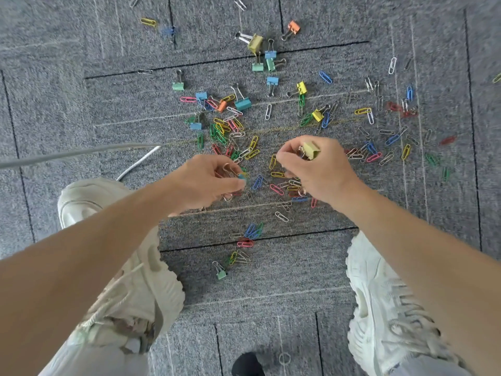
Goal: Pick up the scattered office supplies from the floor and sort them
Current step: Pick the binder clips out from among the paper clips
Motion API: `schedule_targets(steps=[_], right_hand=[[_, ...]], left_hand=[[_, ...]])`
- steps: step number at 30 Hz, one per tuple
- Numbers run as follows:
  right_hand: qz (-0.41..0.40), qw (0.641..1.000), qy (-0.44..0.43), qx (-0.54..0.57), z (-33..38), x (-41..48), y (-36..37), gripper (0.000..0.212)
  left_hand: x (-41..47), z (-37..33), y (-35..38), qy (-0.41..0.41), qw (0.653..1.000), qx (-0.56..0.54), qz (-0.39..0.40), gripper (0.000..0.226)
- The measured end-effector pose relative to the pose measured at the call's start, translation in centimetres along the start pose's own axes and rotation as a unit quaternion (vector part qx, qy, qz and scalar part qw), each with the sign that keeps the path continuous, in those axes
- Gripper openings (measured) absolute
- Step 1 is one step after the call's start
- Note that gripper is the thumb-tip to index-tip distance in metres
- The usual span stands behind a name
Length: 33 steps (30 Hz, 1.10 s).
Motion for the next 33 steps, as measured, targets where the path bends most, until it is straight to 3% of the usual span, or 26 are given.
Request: schedule_targets(steps=[3,8,12,15,17,22,26,29,31,33], right_hand=[[0.003,0.982,0.073,0.173,-1.5,-0.2,-0.2,0.007],[0.034,0.877,0.167,0.450,-3.2,-0.7,2.0,0.010],[0.092,0.848,0.178,0.490,-2.9,-0.9,3.4,0.015],[0.121,0.856,0.178,0.469,-2.6,-1.1,4.0,0.002],[0.122,0.869,0.183,0.443,-2.6,-1.2,4.1,0.008],[0.132,0.897,0.166,0.388,-2.2,-0.7,4.1,0.021],[0.125,0.946,0.146,0.262,-2.1,0.2,3.5,0.026],[0.116,0.977,0.115,0.134,-1.9,0.7,3.2,0.029],[0.109,0.988,0.090,0.056,-1.4,0.9,3.2,0.033],[0.106,0.992,0.075,-0.003,-1.0,1.0,3.5,0.034]], left_hand=[[0.1,0.0,0.0,-0.004,0.997,-0.078,0.014,0.036],[0.1,-0.2,1.0,-0.031,0.972,-0.227,0.061,0.019],[-0.1,0.3,1.9,-0.052,0.945,-0.303,0.113,0.021],[-0.3,0.8,2.0,-0.068,0.934,-0.324,0.132,0.018],[-0.4,1.1,1.5,-0.074,0.940,-0.308,0.126,0.020],[0.0,1.3,-2.3,-0.061,0.993,-0.101,0.017,0.020],[0.3,-0.6,-5.0,-0.025,0.994,0.068,-0.082,0.027],[0.1,-2.1,-5.2,-0.037,0.960,0.262,-0.095,0.038],[-0.2,-2.2,-5.0,-0.067,0.904,0.410,-0.098,0.040],[-0.3,-1.6,-4.7,-0.071,0.876,0.466,-0.103,0.044]])
Point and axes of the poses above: each hand's wrist, its own x-axis towards the middle knuckle, its own y-axis out of the palm, z = x × y, the point moved 10 cm from there along x, towards the middle knuckle, and after that the axes turned 9 degrees about z, right-handed, at the moved point
